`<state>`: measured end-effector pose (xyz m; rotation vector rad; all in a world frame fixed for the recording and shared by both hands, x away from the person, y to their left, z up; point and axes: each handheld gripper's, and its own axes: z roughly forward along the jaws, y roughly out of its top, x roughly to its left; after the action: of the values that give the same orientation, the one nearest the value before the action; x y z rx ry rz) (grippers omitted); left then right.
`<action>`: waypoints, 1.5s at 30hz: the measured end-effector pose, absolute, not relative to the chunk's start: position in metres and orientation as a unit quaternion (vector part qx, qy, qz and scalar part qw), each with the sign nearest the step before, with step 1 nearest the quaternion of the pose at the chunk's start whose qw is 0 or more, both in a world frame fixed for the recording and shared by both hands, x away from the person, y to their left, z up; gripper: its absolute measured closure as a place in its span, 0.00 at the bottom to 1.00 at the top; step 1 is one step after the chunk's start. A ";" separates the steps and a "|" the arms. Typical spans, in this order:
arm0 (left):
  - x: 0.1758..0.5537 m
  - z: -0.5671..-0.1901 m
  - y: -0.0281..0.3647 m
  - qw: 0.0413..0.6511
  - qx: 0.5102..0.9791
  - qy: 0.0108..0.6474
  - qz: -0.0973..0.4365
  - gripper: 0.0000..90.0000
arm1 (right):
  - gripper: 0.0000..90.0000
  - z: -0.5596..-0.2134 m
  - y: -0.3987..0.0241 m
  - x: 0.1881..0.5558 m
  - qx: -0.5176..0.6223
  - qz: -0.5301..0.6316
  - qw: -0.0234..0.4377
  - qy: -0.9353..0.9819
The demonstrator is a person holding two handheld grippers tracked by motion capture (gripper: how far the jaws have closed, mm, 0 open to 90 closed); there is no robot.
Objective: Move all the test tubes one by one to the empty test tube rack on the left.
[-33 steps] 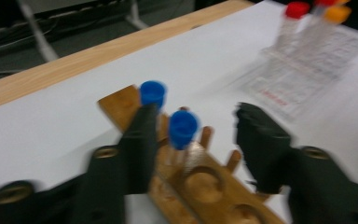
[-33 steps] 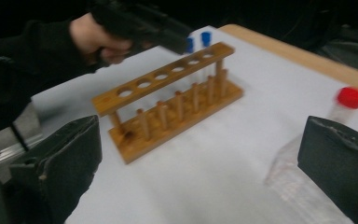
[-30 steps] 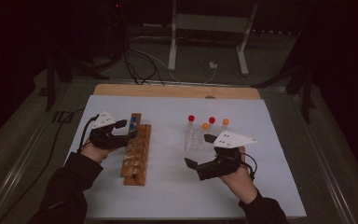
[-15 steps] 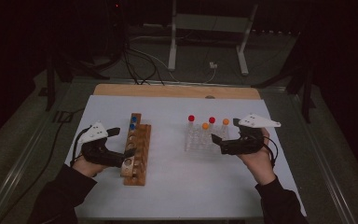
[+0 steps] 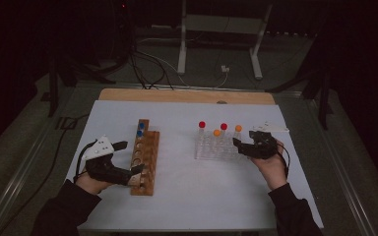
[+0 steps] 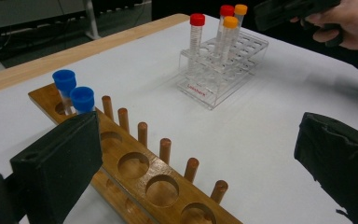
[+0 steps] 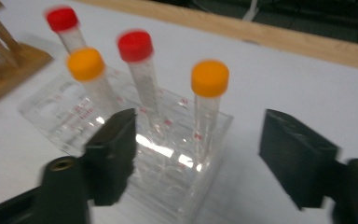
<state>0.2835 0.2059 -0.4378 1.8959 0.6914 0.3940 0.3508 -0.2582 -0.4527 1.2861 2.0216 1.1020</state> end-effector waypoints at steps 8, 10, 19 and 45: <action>0.283 -0.438 0.208 0.516 0.789 0.289 0.165 0.02 | 0.62 -0.461 -0.257 0.365 0.491 0.391 0.239 0.741; 0.283 -0.438 0.208 0.516 0.789 0.289 0.167 0.02 | 0.67 -0.462 -0.257 0.369 0.494 0.387 0.237 0.741; 0.283 -0.438 0.209 0.517 0.788 0.290 0.167 0.02 | 0.81 -0.463 -0.249 0.376 0.491 0.378 0.239 0.748; 0.282 -0.436 0.207 0.517 0.791 0.283 0.165 0.02 | 0.83 -0.422 -0.246 0.366 0.467 0.375 0.277 0.751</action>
<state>0.2819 0.2074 -0.4357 1.9001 0.6783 0.3954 0.3656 -0.2455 -0.4224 1.2555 2.0175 1.0080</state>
